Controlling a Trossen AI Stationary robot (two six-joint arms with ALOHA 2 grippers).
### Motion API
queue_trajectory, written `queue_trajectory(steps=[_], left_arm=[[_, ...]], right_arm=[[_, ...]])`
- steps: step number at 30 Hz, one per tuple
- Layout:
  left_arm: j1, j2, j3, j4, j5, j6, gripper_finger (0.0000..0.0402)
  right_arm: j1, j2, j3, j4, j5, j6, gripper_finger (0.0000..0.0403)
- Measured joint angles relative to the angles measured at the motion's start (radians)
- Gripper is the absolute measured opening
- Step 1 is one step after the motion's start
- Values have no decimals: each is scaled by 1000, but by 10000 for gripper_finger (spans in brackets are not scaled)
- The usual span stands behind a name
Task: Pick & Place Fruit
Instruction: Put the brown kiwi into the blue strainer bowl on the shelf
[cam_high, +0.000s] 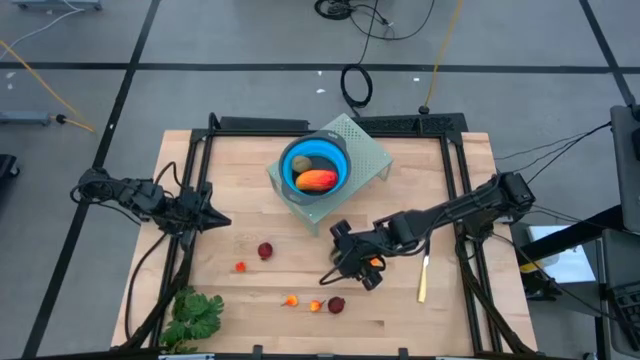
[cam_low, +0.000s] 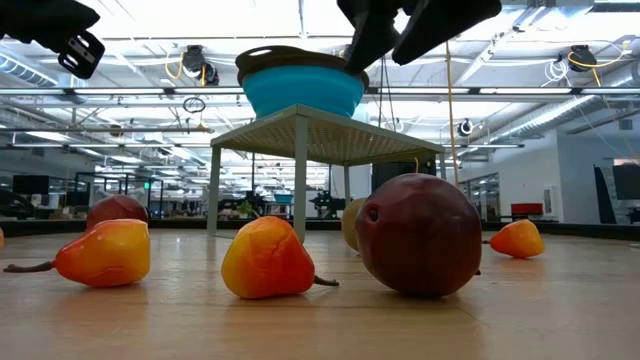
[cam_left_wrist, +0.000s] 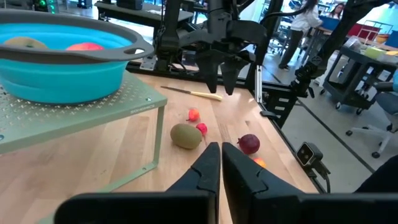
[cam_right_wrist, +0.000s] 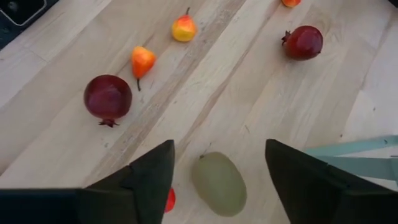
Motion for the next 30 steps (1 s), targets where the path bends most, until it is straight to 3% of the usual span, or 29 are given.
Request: queue_trajectory(steps=[9,21,30], left_arm=[[0,0,0,4,0,0,6],[0,0,0,5,0,-1,9],[0,0,0,3,0,-2,16]], right_arm=[[-31,20,-8,31,-27,-25,283],[-36,144,-19,27,-25,-97,284],[-58,163,-19,-8,-26,-150,284]])
